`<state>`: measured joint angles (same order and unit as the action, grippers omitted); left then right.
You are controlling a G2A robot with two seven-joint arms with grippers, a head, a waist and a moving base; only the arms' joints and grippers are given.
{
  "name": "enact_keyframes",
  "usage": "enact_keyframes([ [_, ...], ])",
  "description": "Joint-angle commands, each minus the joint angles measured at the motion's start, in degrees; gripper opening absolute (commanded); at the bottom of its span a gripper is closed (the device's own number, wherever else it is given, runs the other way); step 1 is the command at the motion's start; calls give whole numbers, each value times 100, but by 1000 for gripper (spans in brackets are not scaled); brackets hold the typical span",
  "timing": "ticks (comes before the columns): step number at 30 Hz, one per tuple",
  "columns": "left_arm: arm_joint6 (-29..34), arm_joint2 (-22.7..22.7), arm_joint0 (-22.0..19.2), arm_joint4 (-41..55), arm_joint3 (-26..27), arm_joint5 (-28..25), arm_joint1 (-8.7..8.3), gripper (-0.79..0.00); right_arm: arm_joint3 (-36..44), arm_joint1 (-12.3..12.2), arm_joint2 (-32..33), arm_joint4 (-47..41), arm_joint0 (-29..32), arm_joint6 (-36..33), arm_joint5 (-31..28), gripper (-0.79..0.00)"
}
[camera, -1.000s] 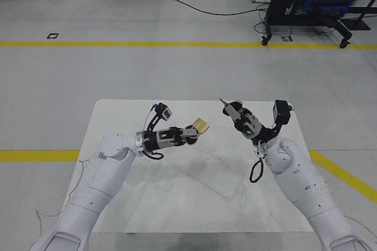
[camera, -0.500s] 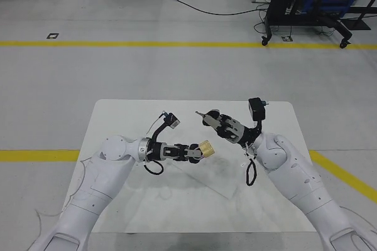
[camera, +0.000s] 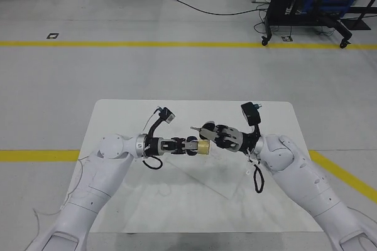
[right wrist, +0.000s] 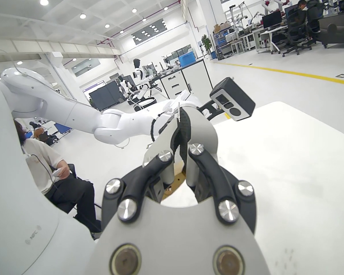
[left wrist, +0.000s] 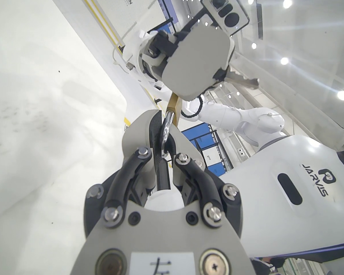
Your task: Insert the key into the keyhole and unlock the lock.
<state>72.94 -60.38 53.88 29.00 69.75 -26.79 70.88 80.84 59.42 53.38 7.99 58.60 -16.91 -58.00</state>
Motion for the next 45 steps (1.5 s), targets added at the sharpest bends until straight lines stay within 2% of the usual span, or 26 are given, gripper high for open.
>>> enact_keyframes([
  [1, -179, -37, 4, -4, -19, -27, -2, -785, 75, -37, 25, -127, 34, -84, 0, -785],
  [8, -836, -137, 77, 100, -14, -131, 12, -785, 300, -131, 138, -516, 209, -189, 0, -785],
  [11, -836, -137, 77, 100, -14, -131, 12, -785, 156, -142, 338, -581, 229, 62, 0, -785],
  [16, -931, -135, 107, 50, 0, -77, 11, -785, 156, -142, 338, -581, 229, 62, 0, -785],
  [18, -1337, -85, 160, -273, 141, 227, 12, -785, 156, -142, 338, -581, 229, 62, 0, -785],
  [22, -2095, -10, 155, -619, 383, 1363, 22, -785, 179, -150, 366, -847, 439, 120, 217, -785],
  [23, -2218, 3, 126, -585, 436, 1675, 31, -785, 184, -166, 358, -1082, 533, 16, 373, -785],
  [26, -2363, 80, 12, -575, 579, 1920, 65, -785, 271, -259, 455, -1923, 827, -544, 1142, -785],
  [31, -2702, 214, -300, -693, 328, 2045, 139, -785, 902, -487, 1042, -3014, 1646, -1388, 1401, -785],
  [34, -2740, 218, -315, -740, 305, 2028, 140, -785, 1333, -615, 1438, -3510, 2177, -1840, 1646, -785],
  [45, -2740, 218, -315, -740, 305, 2028, 140, -785, 1375, -628, 1480, -3552, 2219, -1894, 1686, -785],
])
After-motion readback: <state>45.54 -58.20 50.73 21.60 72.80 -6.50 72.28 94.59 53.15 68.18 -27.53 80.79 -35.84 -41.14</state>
